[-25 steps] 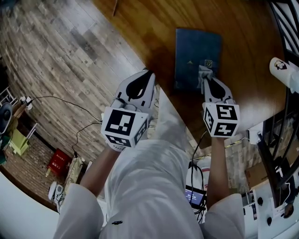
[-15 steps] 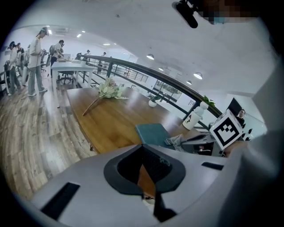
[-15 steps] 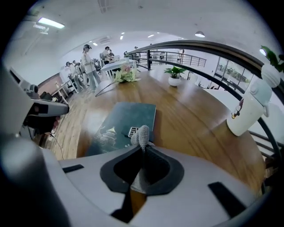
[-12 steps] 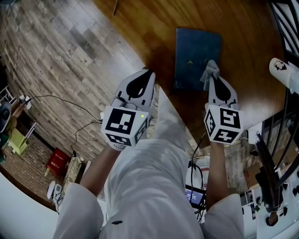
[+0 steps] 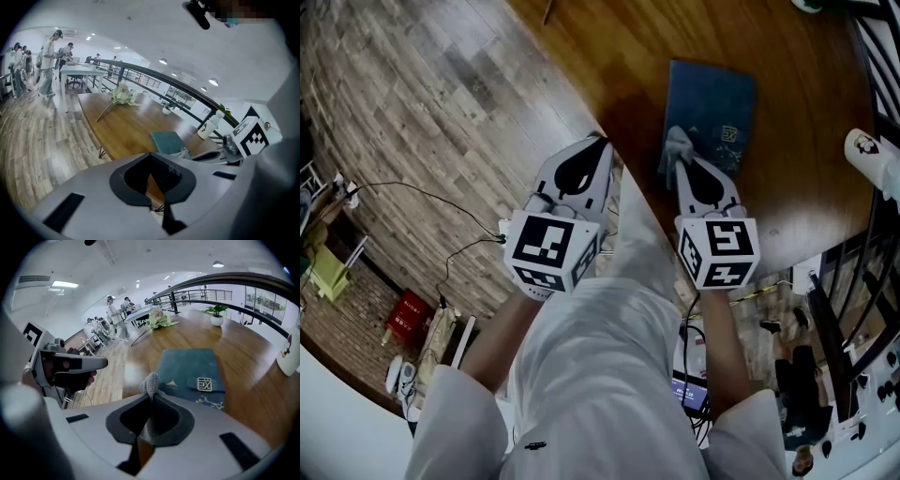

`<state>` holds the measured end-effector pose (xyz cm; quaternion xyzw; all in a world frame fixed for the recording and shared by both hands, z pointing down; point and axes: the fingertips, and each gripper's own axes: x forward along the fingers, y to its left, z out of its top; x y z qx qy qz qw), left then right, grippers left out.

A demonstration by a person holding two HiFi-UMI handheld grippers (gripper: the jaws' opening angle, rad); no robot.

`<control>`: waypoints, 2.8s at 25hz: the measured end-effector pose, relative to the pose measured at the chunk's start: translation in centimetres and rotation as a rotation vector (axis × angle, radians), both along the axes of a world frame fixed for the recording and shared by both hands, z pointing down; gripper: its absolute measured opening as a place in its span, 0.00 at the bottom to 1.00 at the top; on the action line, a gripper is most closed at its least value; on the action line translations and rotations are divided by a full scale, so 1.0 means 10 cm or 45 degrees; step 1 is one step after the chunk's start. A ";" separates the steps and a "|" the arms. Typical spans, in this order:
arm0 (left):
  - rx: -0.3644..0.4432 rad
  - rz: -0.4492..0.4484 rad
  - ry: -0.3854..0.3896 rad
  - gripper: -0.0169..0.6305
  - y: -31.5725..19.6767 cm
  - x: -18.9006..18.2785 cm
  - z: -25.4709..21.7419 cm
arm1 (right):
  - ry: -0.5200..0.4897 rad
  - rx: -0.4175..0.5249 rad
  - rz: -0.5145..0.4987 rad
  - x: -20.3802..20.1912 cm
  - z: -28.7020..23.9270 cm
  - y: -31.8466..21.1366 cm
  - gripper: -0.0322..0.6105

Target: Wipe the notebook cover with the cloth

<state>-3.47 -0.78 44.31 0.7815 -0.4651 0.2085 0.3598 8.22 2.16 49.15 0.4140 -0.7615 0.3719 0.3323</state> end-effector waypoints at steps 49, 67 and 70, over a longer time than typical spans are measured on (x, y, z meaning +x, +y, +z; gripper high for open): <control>0.022 -0.061 0.014 0.06 -0.41 -0.42 -0.09 | 0.149 0.339 0.249 -0.19 -0.19 -1.47 0.09; 0.152 -0.006 0.005 0.06 0.07 -0.68 -0.93 | 0.092 0.506 0.164 -0.19 -1.37 -0.67 0.09; 0.181 -0.020 0.008 0.06 0.17 -0.80 -1.14 | 0.074 0.553 0.185 -0.14 -1.63 -0.58 0.09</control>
